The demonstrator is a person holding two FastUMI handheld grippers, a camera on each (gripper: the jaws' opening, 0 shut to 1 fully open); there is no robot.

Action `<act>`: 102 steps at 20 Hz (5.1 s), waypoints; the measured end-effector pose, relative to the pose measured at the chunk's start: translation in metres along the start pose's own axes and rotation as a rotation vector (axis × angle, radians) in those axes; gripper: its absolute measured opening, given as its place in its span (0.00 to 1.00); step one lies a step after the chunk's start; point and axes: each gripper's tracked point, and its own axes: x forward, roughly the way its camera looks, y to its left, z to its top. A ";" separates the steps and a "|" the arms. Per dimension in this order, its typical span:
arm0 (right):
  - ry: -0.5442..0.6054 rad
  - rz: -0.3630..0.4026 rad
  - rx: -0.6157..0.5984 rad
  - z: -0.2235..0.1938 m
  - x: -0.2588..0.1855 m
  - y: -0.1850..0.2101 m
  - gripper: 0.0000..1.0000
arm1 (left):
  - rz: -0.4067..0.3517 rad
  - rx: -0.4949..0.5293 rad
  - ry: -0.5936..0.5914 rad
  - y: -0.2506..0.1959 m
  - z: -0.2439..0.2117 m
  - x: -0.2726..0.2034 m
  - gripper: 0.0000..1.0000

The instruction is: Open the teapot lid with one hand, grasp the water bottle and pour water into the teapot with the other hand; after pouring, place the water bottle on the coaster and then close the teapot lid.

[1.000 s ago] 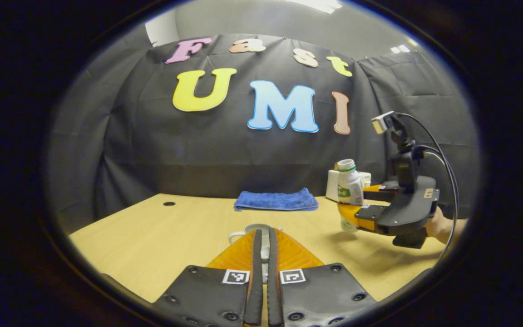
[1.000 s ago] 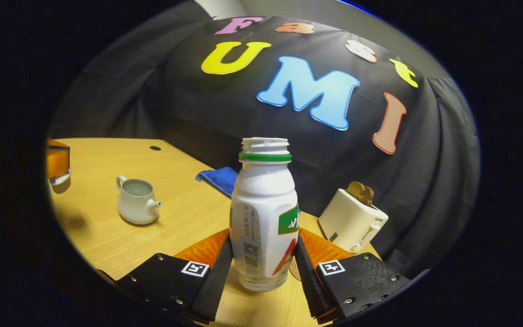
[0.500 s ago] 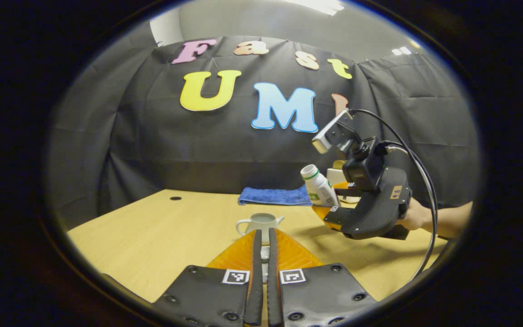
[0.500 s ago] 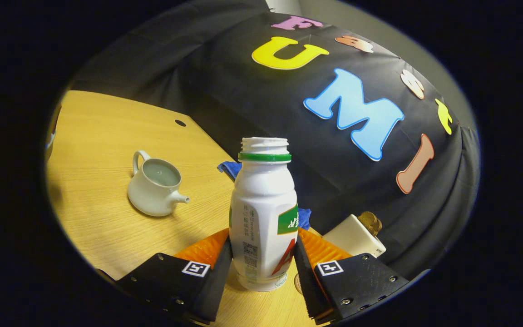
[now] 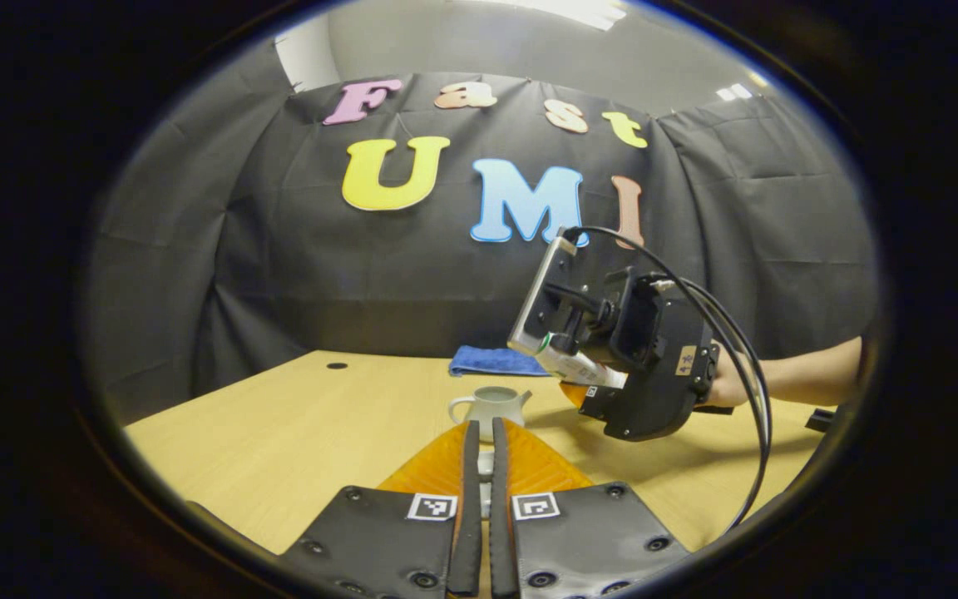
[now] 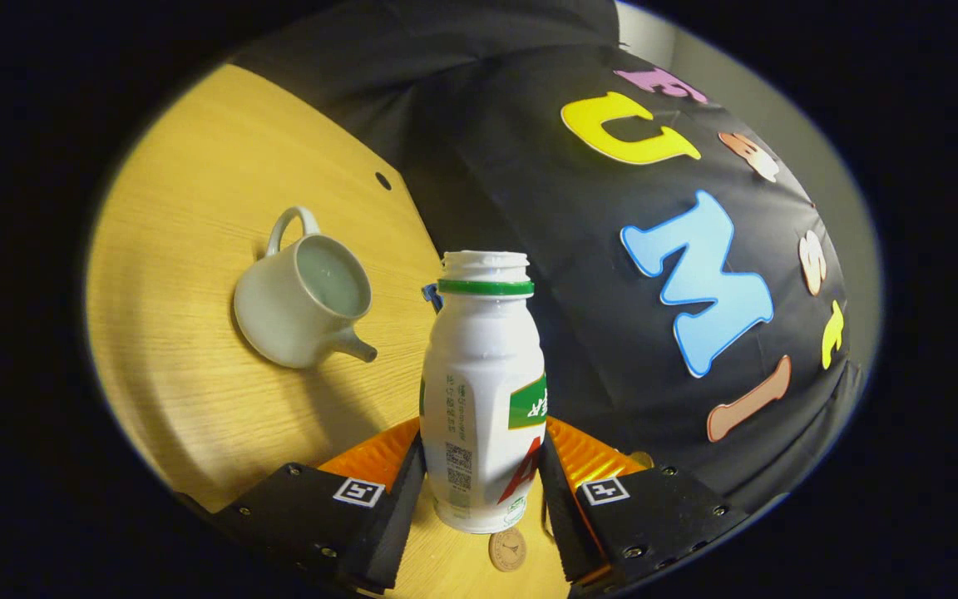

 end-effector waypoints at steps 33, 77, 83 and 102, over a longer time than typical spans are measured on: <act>-0.028 -0.082 -0.573 0.016 0.020 -0.010 0.71 | 0.023 0.090 0.010 0.005 -0.013 -0.011 0.14; -0.120 -0.266 -0.910 0.054 0.016 -0.039 0.71 | 0.024 0.169 -0.006 0.004 -0.003 -0.015 0.10; -0.128 -0.256 -0.950 0.054 0.016 -0.030 0.71 | 0.035 0.191 -0.010 0.005 -0.001 -0.019 0.10; -0.165 -0.158 -0.631 0.042 0.029 -0.020 0.71 | 0.007 0.105 0.019 0.004 -0.004 -0.015 0.10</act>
